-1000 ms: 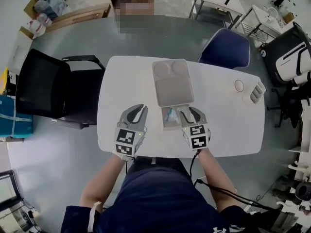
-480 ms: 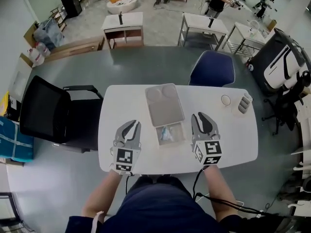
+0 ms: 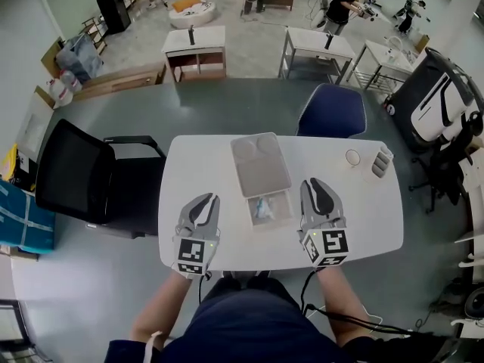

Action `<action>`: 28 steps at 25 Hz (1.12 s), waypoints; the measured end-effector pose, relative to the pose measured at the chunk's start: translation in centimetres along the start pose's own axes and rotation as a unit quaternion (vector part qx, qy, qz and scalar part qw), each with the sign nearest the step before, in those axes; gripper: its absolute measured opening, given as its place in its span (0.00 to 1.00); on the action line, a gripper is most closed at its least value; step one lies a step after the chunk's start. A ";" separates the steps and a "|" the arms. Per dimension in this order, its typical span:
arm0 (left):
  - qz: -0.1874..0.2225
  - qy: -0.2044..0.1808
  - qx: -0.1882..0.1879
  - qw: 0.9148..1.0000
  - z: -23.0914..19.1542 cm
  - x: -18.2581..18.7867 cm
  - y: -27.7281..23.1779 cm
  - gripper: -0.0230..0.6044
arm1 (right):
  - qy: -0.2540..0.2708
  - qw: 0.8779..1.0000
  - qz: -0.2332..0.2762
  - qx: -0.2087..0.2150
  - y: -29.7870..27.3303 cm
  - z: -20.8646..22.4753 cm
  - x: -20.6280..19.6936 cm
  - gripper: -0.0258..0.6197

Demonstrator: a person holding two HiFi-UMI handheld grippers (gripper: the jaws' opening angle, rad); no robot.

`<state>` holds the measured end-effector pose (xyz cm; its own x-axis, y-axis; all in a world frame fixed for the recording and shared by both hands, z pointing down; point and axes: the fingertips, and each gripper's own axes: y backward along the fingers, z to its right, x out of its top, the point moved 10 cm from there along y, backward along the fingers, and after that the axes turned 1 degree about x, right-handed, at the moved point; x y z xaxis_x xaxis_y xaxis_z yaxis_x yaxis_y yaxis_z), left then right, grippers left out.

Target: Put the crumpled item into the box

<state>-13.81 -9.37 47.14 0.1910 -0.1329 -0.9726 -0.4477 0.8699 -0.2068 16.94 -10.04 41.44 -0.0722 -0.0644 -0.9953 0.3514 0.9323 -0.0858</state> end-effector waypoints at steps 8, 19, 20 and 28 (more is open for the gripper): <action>0.066 0.017 0.021 0.997 -1.7 5.2 2.1 0.11 | 0.008 0.999 0.046 -0.002 1.6 -0.9 2.7 0.11; 0.138 0.016 0.027 0.990 -2.1 11.1 3.4 0.11 | 0.029 0.994 0.108 -0.008 3.4 -0.6 6.7 0.04; 0.142 0.017 0.027 0.989 -2.1 11.5 3.3 0.11 | 0.029 0.993 0.112 -0.007 3.4 -0.4 7.0 0.04; 0.163 0.022 0.015 0.986 -2.8 13.9 2.1 0.11 | 0.025 0.987 0.157 0.015 2.3 -1.1 10.1 0.04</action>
<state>-14.52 -10.71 32.86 0.0031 0.1370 -0.9906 -0.4521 0.8837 0.1208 15.98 -8.12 31.21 -0.0005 0.2436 -0.9699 0.3907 0.8928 0.2241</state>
